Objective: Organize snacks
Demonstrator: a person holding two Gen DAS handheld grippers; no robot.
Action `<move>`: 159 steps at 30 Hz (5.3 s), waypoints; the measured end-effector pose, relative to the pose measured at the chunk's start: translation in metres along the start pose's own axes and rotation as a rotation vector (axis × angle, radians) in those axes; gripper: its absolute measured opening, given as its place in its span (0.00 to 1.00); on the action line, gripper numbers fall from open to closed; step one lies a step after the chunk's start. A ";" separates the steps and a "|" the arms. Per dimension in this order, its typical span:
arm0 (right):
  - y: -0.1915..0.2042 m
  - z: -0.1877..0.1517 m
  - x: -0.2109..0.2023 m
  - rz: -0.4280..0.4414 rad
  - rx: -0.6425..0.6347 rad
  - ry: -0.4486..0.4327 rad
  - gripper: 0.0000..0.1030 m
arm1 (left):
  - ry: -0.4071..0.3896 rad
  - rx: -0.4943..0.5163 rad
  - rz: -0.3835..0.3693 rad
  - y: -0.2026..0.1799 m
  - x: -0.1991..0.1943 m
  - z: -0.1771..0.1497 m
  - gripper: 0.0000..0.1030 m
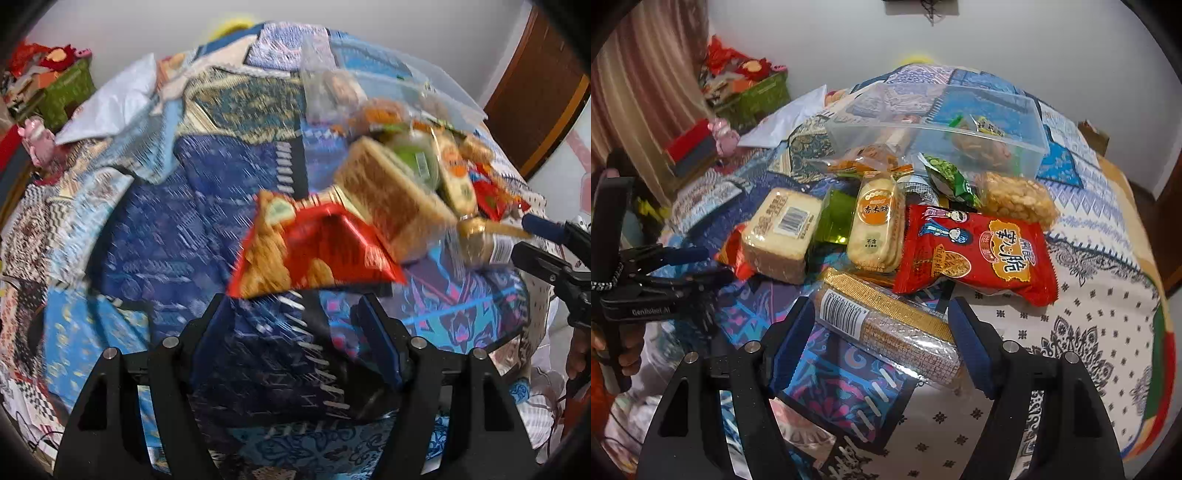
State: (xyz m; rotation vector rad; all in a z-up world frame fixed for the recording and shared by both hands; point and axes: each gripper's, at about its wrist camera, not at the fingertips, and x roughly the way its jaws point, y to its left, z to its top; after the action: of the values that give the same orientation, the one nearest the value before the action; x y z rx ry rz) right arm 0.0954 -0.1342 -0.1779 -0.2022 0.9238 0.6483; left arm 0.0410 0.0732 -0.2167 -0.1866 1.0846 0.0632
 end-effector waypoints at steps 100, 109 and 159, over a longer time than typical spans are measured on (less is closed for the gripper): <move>-0.010 -0.003 0.025 0.145 0.024 0.117 0.41 | 0.023 -0.347 -0.107 0.056 0.056 0.100 0.76; 0.000 -0.003 0.022 0.099 -0.008 0.074 0.33 | -0.042 -0.250 -0.015 0.046 0.058 0.099 0.62; -0.095 0.146 -0.007 -0.013 0.183 -0.306 0.33 | -0.354 0.026 -0.140 -0.065 -0.012 0.214 0.57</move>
State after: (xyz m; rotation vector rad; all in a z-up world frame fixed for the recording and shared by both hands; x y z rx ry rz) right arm 0.2477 -0.1501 -0.0949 0.0546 0.6806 0.5604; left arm 0.2312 0.0491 -0.1018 -0.2182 0.7173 -0.0425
